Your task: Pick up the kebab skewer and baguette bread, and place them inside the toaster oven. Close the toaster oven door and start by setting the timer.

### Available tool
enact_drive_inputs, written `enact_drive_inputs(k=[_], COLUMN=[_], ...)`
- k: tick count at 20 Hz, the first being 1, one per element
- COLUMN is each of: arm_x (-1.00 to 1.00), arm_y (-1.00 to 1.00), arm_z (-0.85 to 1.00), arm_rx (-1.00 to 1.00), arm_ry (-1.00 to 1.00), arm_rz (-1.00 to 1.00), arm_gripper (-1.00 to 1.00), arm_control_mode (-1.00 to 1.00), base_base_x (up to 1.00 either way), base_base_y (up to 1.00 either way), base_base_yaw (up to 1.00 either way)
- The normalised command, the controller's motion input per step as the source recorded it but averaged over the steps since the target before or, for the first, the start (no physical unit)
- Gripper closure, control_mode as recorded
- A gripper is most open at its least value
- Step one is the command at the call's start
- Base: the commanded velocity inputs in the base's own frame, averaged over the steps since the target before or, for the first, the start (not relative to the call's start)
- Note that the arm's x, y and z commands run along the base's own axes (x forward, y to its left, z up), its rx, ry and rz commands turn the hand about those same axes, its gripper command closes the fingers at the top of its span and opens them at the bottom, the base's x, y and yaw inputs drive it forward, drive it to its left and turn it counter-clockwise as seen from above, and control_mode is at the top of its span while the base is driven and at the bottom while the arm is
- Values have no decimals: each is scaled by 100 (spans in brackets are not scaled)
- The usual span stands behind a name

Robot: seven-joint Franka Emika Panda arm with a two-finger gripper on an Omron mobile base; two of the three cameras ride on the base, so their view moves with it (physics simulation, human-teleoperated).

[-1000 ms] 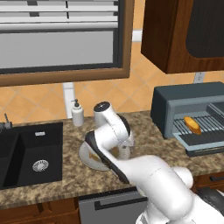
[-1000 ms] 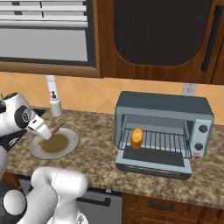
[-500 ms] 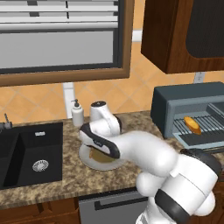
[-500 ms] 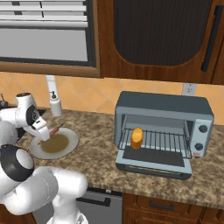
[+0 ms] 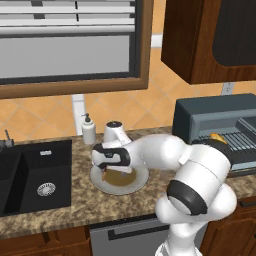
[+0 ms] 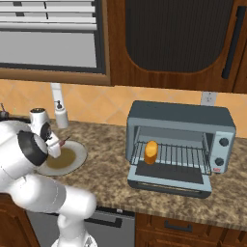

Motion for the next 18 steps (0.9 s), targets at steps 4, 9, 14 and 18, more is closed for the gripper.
enact_drive_inputs(k=[4, 9, 14, 18], arm_x=[47, 32, 36, 30], arm_y=[11, 0, 0, 0], arm_z=[-1, -6, -28, -32], arm_rx=[0, -3, -1, 0], arm_ry=[0, 0, 0, 0], arm_rz=[4, 13, 12, 10], arm_gripper=[-100, -100, -100, -100], arm_control_mode=[-100, -100, -100, -100], base_base_x=[0, 0, 0, 0], base_base_y=[0, 0, 0, 0], base_base_yaw=[0, 0, 0, 0])
